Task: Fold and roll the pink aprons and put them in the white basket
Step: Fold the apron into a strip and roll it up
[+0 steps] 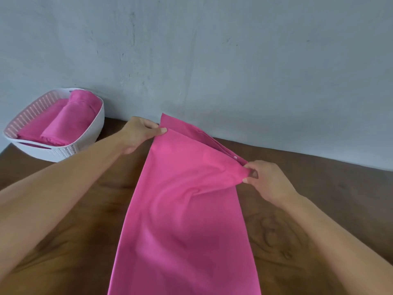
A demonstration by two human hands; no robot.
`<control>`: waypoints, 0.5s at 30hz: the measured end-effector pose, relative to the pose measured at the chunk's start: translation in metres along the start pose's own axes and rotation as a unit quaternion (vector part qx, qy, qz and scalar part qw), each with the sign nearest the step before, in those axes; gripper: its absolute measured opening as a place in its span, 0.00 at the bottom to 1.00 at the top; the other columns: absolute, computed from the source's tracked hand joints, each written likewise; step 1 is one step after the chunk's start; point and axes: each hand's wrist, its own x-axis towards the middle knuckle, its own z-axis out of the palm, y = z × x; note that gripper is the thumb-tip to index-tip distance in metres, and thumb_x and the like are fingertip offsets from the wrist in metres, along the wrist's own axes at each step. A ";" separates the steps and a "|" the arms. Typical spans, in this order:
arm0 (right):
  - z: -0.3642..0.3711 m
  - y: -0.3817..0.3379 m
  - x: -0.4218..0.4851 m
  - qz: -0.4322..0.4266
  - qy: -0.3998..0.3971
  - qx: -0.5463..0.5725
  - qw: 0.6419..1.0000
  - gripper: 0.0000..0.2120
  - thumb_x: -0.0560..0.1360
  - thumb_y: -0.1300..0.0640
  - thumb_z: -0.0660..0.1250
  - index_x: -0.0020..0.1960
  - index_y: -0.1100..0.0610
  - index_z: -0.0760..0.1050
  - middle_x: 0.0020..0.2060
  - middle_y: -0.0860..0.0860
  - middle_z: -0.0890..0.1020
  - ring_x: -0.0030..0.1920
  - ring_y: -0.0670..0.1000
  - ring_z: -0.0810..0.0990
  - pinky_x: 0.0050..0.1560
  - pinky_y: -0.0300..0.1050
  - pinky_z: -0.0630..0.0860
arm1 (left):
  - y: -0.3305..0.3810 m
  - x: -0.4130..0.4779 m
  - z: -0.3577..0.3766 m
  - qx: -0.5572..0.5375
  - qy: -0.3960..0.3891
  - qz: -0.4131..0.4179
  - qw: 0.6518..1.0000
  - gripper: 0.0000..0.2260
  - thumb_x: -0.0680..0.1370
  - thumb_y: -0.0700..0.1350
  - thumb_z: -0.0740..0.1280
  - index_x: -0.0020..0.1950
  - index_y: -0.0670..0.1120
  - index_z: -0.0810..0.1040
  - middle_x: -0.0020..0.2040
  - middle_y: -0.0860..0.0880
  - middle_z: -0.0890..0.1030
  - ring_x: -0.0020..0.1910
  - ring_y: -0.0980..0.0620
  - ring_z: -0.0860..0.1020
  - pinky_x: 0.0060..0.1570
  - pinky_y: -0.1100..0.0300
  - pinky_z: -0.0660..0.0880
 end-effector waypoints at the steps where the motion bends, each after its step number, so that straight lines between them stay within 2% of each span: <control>1: -0.002 -0.001 -0.005 -0.001 0.005 -0.003 1.000 0.12 0.76 0.57 0.73 0.59 0.54 0.81 0.43 0.44 0.78 0.42 0.41 0.75 0.42 0.38 0.67 | 0.007 -0.007 -0.003 -0.020 -0.038 -0.010 0.999 0.09 0.76 0.41 0.75 0.51 0.36 0.85 0.52 0.42 0.86 0.55 0.49 0.84 0.63 0.60 0.76; 4: -0.006 -0.005 -0.019 -0.008 0.021 -0.011 1.000 0.10 0.77 0.55 0.73 0.57 0.54 0.82 0.42 0.42 0.78 0.41 0.38 0.74 0.40 0.34 0.66 | 0.021 -0.025 -0.009 -0.074 -0.108 -0.029 0.991 0.12 0.75 0.39 0.73 0.56 0.34 0.83 0.55 0.42 0.86 0.58 0.51 0.83 0.60 0.65 0.77; 7: -0.005 -0.011 -0.032 -0.013 0.033 -0.012 0.999 0.09 0.77 0.56 0.73 0.56 0.55 0.82 0.42 0.42 0.78 0.40 0.39 0.74 0.40 0.32 0.65 | 0.026 -0.038 -0.010 -0.060 -0.117 -0.016 0.991 0.14 0.75 0.40 0.74 0.57 0.34 0.83 0.56 0.42 0.86 0.58 0.52 0.83 0.63 0.63 0.76; 8: -0.004 -0.013 -0.037 -0.015 0.034 -0.017 0.999 0.09 0.77 0.56 0.72 0.57 0.55 0.82 0.42 0.43 0.78 0.40 0.40 0.75 0.40 0.33 0.65 | 0.025 -0.043 -0.009 -0.036 -0.108 -0.004 0.993 0.13 0.75 0.41 0.75 0.55 0.34 0.84 0.53 0.43 0.86 0.56 0.53 0.84 0.61 0.64 0.76; 10: -0.001 -0.016 -0.044 -0.019 0.034 -0.029 0.999 0.09 0.78 0.56 0.71 0.57 0.54 0.82 0.43 0.44 0.79 0.41 0.42 0.76 0.41 0.37 0.68 | 0.020 -0.052 -0.003 0.040 -0.076 0.031 0.996 0.08 0.76 0.43 0.76 0.47 0.37 0.86 0.44 0.47 0.87 0.46 0.58 0.83 0.52 0.68 0.76; 12: 0.004 -0.019 -0.052 -0.023 0.023 -0.042 0.999 0.09 0.79 0.56 0.69 0.58 0.53 0.82 0.44 0.44 0.79 0.43 0.45 0.76 0.44 0.41 0.70 | 0.007 -0.058 0.004 0.115 -0.034 0.064 0.991 0.08 0.75 0.44 0.77 0.39 0.41 0.85 0.36 0.50 0.84 0.38 0.59 0.79 0.44 0.66 0.74; 13: 0.007 -0.020 -0.055 -0.023 0.015 -0.050 0.998 0.09 0.80 0.56 0.68 0.59 0.53 0.81 0.44 0.45 0.78 0.44 0.46 0.76 0.45 0.42 0.71 | -0.002 -0.059 0.007 0.154 -0.011 0.079 0.985 0.09 0.75 0.45 0.77 0.37 0.44 0.84 0.35 0.51 0.83 0.37 0.58 0.79 0.44 0.63 0.74; 15: 0.015 -0.020 -0.060 -0.025 0.009 -0.057 0.998 0.11 0.80 0.56 0.68 0.61 0.53 0.81 0.45 0.44 0.78 0.45 0.47 0.76 0.46 0.42 0.71 | -0.020 -0.060 0.014 0.216 0.031 0.117 0.969 0.08 0.74 0.46 0.77 0.36 0.47 0.84 0.40 0.53 0.84 0.42 0.56 0.81 0.49 0.56 0.76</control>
